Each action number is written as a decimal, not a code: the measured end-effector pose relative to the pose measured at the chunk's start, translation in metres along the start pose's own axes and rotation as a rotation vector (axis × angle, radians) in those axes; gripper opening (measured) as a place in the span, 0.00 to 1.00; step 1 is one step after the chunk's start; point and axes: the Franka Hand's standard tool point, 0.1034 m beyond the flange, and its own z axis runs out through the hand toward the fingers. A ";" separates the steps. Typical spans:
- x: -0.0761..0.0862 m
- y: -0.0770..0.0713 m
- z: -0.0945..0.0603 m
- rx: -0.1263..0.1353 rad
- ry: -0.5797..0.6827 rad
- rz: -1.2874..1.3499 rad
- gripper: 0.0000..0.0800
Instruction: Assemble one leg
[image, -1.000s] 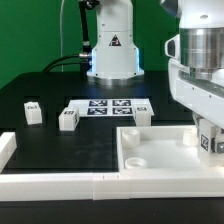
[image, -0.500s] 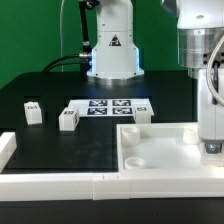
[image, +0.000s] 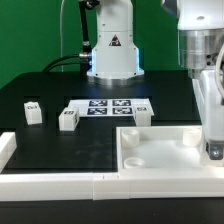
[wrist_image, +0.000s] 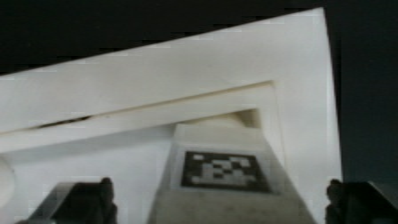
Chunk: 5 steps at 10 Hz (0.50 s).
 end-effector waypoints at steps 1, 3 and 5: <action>0.000 0.000 0.000 -0.001 0.000 -0.130 0.80; 0.000 0.000 0.000 -0.001 0.001 -0.357 0.81; 0.000 0.000 0.000 -0.001 0.000 -0.527 0.81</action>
Offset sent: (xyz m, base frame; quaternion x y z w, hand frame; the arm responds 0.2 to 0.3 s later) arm -0.0004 0.0039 0.0026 -0.0146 -0.0053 -0.2821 0.9593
